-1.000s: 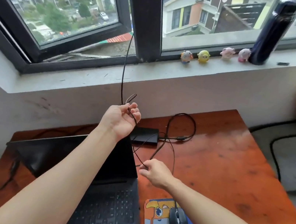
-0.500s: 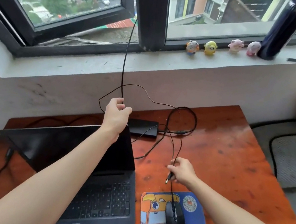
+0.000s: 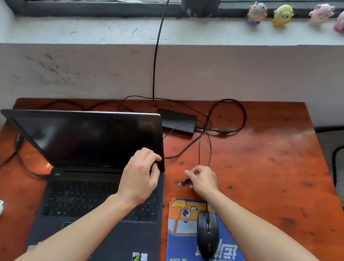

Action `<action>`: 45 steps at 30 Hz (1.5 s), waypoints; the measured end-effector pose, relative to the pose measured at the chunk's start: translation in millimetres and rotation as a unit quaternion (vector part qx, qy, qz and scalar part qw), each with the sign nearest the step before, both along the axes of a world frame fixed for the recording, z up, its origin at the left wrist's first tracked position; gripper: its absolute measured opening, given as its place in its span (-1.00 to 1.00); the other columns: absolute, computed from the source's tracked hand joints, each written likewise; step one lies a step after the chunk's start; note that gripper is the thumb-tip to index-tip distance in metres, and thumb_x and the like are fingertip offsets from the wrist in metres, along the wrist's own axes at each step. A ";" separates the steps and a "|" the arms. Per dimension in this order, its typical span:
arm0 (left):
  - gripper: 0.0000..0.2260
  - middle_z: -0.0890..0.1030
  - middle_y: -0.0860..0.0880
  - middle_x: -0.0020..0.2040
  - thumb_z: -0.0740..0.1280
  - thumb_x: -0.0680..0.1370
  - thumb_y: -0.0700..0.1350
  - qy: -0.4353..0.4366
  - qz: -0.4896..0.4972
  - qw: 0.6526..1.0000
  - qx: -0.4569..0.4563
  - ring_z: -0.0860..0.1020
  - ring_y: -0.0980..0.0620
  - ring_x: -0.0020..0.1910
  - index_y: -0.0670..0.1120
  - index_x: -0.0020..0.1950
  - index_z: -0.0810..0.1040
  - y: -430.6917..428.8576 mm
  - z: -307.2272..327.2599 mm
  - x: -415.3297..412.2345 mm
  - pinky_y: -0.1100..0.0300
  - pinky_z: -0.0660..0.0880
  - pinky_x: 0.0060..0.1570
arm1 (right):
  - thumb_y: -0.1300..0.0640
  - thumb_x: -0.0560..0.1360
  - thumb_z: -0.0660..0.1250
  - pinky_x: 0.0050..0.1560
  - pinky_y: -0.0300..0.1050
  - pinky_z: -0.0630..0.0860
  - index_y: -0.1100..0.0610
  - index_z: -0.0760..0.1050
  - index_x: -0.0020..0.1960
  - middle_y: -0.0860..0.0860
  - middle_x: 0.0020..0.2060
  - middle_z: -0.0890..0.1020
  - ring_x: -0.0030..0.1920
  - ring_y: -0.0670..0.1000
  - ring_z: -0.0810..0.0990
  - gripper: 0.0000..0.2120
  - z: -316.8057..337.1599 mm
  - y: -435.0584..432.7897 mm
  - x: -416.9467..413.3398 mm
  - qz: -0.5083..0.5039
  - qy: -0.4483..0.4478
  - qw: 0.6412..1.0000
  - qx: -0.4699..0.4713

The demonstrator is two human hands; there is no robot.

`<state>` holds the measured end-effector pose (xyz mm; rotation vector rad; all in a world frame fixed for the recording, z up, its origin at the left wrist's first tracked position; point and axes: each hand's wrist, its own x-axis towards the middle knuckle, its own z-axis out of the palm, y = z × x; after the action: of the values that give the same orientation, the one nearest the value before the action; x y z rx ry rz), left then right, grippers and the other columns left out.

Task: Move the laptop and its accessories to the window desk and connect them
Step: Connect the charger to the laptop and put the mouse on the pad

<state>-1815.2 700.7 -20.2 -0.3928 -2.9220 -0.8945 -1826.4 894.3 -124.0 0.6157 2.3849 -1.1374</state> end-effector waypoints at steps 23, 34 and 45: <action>-0.56 0.38 -0.24 0.43 0.08 0.57 0.00 -0.085 -0.002 0.970 -0.229 0.33 -0.21 0.43 -0.15 0.37 0.46 -26.6 -134.6 64.4 -0.12 0.23 0.39 | -0.04 0.55 0.29 -0.20 0.02 0.51 0.07 0.58 0.12 0.02 -0.02 0.53 0.07 0.06 0.47 -0.75 -18.5 -30.2 31.2 0.338 0.175 0.911 0.156; -0.56 0.36 -0.22 0.44 0.10 0.57 0.01 -0.069 0.011 0.972 -0.222 0.30 -0.20 0.44 -0.13 0.37 0.45 -27.2 -144.4 66.5 -0.10 0.17 0.40 | 0.04 0.52 0.36 -0.14 0.05 0.52 0.12 0.62 0.10 0.04 -0.06 0.56 -0.01 0.09 0.50 -0.78 -22.2 -38.5 45.8 0.281 0.187 0.936 0.098; -0.57 0.36 -0.21 0.44 0.09 0.57 0.00 -0.062 0.014 0.973 -0.221 0.29 -0.18 0.45 -0.12 0.38 0.44 -28.3 -147.7 67.2 -0.10 0.17 0.41 | 0.13 0.48 0.41 -0.13 0.02 0.53 0.13 0.56 0.20 0.05 0.00 0.55 0.05 0.08 0.49 -0.70 -20.3 -31.0 42.8 0.301 0.194 0.929 0.095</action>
<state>-1748.1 672.4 -167.9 -0.3232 -3.2207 -0.2614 -1783.6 863.2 -144.4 -0.3242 2.7394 -0.8053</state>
